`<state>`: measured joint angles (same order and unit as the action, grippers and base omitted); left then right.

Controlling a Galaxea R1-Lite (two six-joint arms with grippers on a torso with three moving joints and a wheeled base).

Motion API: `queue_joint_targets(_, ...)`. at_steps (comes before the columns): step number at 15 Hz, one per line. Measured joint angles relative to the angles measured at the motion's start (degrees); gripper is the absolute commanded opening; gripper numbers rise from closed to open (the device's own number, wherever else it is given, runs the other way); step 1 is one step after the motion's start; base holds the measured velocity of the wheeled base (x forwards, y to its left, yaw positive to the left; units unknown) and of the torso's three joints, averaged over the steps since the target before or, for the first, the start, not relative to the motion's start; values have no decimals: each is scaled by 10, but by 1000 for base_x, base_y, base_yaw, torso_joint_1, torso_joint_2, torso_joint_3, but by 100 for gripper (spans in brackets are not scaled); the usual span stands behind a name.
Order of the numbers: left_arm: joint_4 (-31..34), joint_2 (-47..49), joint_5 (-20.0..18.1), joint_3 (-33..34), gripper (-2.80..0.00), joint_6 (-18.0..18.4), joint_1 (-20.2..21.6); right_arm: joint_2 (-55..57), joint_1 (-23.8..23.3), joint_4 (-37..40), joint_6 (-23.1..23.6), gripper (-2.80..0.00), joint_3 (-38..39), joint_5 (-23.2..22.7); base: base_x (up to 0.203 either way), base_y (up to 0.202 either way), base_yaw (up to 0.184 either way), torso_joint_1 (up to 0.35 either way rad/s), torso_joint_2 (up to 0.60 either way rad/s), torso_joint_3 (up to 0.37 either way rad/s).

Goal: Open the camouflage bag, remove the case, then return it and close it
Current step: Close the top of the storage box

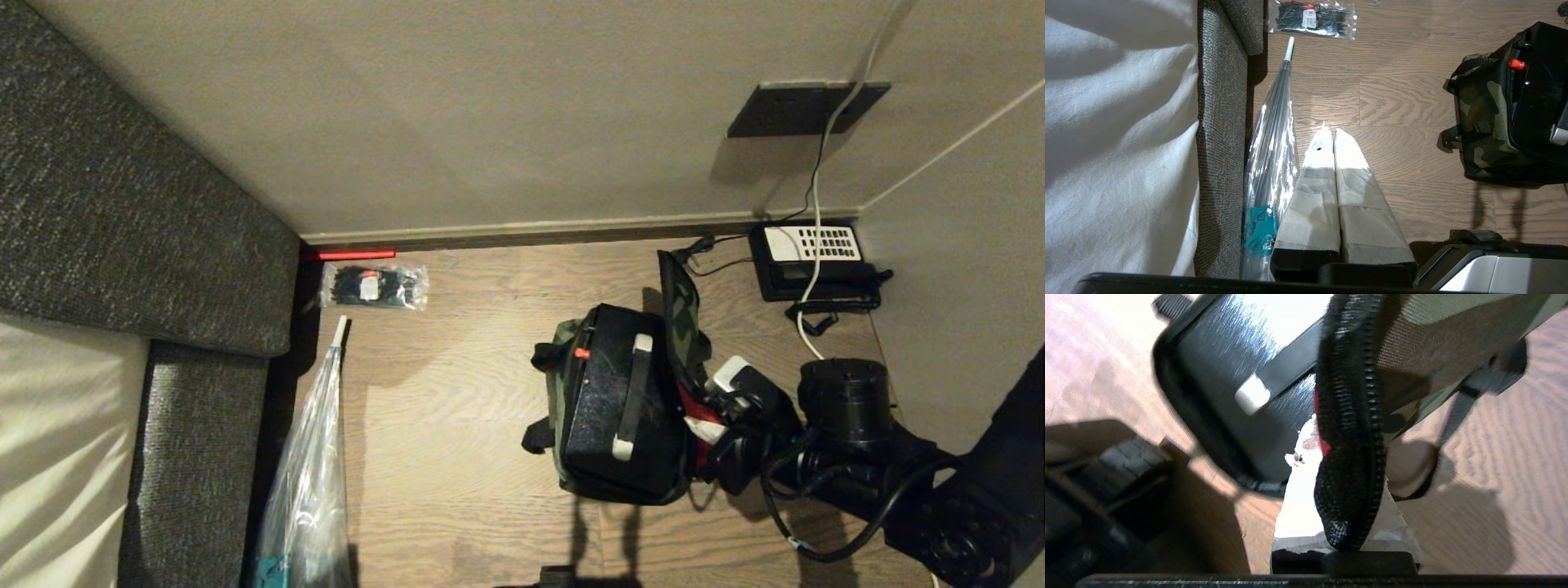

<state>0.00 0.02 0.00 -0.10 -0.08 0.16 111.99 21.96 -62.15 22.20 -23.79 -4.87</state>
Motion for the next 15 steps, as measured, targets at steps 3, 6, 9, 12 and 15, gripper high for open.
queue_joint_targets(3, 0, 0, 0, 0, -280, 0, 0, -11, 21, 15, -12, -280, 22, 13, 0, 0, 0, 0, 0, 0)
queue_joint_targets(6, 0, 0, 0, 0, -280, 0, 0, 14, 82, 10, -65, -280, 19, 15, 0, 0, 0, 0, 0, 0)
queue_joint_targets(9, 0, 0, 0, 0, -280, 0, 0, 61, 126, -16, -115, -280, -11, 17, 0, 0, 0, 0, 0, 0)
queue_joint_targets(12, 0, 0, 0, 0, -280, 0, 0, 109, 140, -21, -133, -280, -73, 22, 0, 0, 0, 0, 0, 0)
queue_joint_targets(15, 0, 0, 0, 0, -280, 0, -1, 150, 147, -25, -166, -280, -128, 28, 0, 0, 0, 0, 0, 0)
